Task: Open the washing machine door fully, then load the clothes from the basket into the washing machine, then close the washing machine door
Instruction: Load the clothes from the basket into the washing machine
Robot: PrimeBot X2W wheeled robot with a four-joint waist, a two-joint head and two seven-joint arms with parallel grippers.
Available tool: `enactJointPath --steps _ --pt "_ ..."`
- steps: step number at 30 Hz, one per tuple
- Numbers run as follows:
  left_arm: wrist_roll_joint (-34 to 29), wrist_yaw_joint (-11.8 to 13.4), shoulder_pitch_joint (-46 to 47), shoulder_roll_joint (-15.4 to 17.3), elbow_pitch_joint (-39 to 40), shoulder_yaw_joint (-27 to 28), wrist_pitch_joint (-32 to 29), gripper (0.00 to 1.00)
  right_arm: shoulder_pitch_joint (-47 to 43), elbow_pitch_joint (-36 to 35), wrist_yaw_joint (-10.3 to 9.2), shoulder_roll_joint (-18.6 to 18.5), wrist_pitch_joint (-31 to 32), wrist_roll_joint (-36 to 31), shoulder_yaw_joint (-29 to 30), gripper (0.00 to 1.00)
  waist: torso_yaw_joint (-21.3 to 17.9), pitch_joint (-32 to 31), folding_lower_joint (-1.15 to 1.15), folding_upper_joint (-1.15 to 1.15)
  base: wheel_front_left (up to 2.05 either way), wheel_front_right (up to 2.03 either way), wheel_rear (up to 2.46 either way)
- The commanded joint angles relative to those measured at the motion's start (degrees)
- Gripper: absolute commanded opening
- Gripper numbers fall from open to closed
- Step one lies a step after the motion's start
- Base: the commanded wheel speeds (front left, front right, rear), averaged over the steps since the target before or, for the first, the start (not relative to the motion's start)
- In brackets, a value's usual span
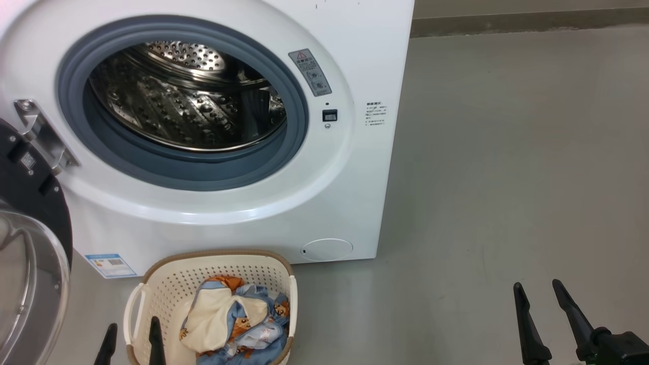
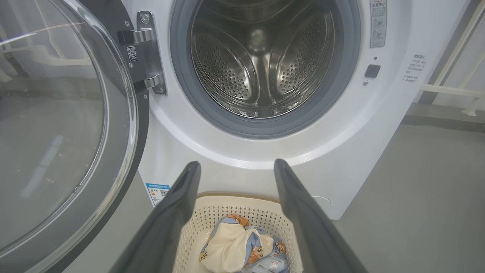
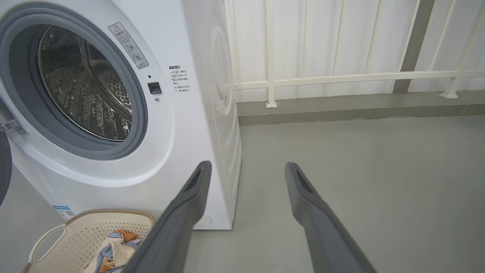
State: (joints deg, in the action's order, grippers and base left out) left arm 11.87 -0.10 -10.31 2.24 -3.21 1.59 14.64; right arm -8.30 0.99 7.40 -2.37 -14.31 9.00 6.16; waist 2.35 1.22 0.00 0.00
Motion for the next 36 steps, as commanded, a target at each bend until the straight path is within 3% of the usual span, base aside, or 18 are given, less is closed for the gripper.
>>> enactJointPath --steps 1,20,26,36 --pt "-0.09 0.64 1.86 0.64 1.09 2.09 0.36 1.00 1.09 -1.36 0.09 -0.63 -0.69 0.03 -1.56 1.00 -0.09 0.08 0.00 0.00 0.11 -0.11 0.00" --pt "0.76 1.14 2.77 0.64 1.32 1.86 0.36 1.00 1.66 -1.47 0.09 -0.85 -0.69 0.09 -1.98 1.00 -0.93 1.34 0.00 0.00 0.00 0.00 0.00" --pt "1.15 1.33 4.76 0.64 0.36 1.13 0.36 1.00 2.75 -1.92 0.09 -0.80 -0.69 0.47 -2.43 1.00 -1.62 4.99 0.00 0.00 0.00 0.00 0.00" --pt "2.13 -0.20 14.21 0.92 -12.80 -0.36 -0.48 1.00 7.29 -2.24 0.09 -0.68 -0.69 1.30 -3.29 1.00 -2.91 15.09 0.00 0.00 0.00 0.00 0.00"
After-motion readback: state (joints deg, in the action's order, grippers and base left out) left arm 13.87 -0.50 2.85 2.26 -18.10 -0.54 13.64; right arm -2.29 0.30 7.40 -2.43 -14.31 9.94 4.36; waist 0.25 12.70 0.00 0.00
